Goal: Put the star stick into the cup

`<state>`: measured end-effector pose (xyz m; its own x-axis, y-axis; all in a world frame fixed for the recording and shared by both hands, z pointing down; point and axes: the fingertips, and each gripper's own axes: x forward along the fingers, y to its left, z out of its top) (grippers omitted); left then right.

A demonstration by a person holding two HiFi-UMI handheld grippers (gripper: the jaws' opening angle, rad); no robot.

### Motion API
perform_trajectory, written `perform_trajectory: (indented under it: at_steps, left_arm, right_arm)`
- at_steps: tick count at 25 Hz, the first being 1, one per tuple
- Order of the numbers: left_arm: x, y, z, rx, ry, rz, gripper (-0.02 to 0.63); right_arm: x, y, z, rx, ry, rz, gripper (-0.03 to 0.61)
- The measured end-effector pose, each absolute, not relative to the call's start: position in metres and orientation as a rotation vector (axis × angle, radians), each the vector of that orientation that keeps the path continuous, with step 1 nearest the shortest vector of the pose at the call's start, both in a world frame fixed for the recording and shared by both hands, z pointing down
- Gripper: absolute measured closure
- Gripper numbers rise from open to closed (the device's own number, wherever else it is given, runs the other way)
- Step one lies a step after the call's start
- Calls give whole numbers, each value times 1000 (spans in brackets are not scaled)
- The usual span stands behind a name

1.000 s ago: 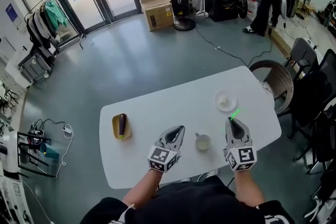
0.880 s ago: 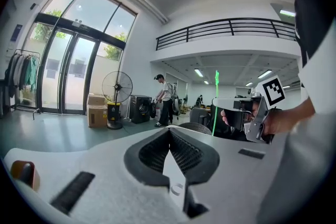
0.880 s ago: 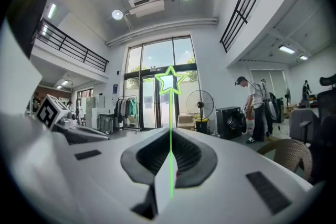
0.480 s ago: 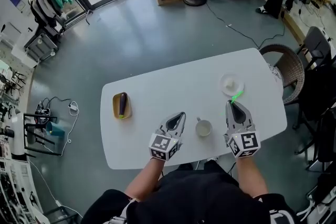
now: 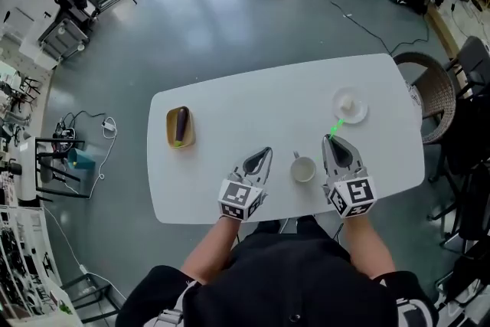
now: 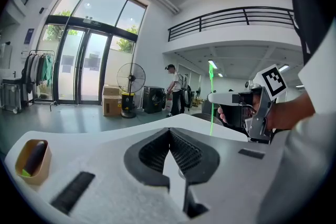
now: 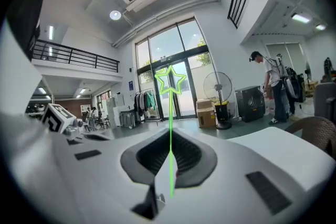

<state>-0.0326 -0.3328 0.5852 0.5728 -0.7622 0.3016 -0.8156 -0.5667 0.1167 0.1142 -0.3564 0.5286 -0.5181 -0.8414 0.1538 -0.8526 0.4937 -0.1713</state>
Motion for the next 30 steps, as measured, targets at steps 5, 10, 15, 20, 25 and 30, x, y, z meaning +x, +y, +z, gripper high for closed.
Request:
perform_trajectory:
  at_steps: [5,10,15,20,25,30]
  left_arm:
    - [-36,-333,591,2563,-1325,334,601]
    - [-42,-331,586,2572,-1338,327,601]
    - [-52,-326,594,2542,-1365,328,601]
    - [-58,-317,600,2523,-1383,344,601]
    - [-65,-313,605,2498,-1397,342,601]
    - [-71,-312,611,2479,-1409,356,601]
  right_arm:
    - [98,-354,553,1456,-2682,498,566]
    - [85,-349,577,1403,-2648,580,566]
    - [78,-348,601,1363,-2606,627,566]
    - [75,-347,624,1337,-2546,678,566]
    - [71,-347,639,1327,-2497,709,566]
    - [67,-345,651,1306,-2453,708,566]
